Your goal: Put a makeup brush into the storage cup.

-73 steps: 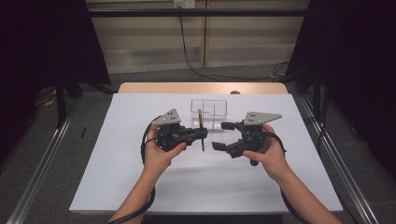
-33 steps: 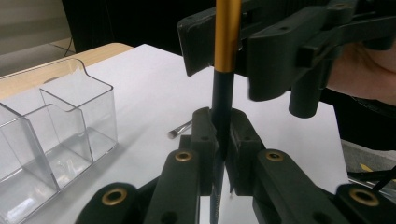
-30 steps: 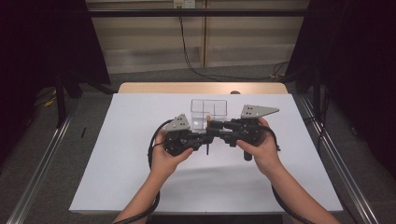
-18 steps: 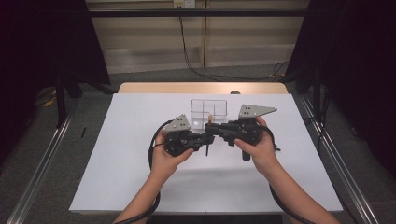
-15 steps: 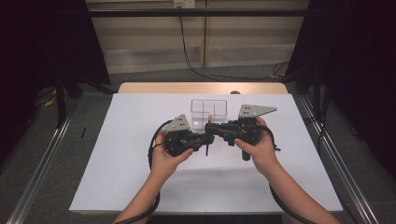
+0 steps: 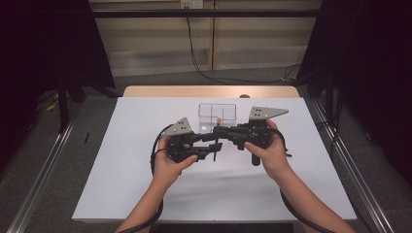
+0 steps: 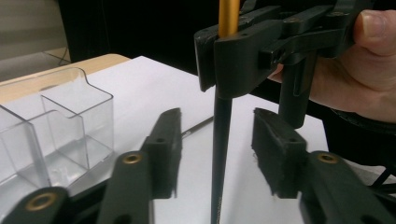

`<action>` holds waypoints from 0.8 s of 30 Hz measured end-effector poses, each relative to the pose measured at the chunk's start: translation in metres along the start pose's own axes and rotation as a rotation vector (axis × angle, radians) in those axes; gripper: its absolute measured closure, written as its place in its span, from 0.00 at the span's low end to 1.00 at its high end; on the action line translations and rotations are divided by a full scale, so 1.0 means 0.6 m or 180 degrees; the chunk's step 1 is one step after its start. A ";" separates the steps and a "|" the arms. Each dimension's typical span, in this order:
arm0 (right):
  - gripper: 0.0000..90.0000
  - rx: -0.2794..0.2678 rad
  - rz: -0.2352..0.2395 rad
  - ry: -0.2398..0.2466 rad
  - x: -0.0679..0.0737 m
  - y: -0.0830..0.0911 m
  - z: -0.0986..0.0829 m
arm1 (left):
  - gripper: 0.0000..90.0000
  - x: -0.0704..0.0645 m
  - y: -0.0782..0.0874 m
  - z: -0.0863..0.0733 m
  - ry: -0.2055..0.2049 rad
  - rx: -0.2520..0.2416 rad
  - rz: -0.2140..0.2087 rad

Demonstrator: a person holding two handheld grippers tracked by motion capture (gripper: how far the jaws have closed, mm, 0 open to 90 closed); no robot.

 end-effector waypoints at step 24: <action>0.93 -0.0002 0.0014 0.0060 -0.007 0.000 0.014 | 0.00 0.024 0.029 -0.001 -0.0025 -0.0166 0.0064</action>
Point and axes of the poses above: each handheld gripper's, and its own axes: y roughly backward along the jaws, z roughly out of its top, x roughly to its left, the point moved 7 cm from there along -y, roughly forward along the jaws, and after that the axes turned 5 degrees about z, right-handed, at the moved point
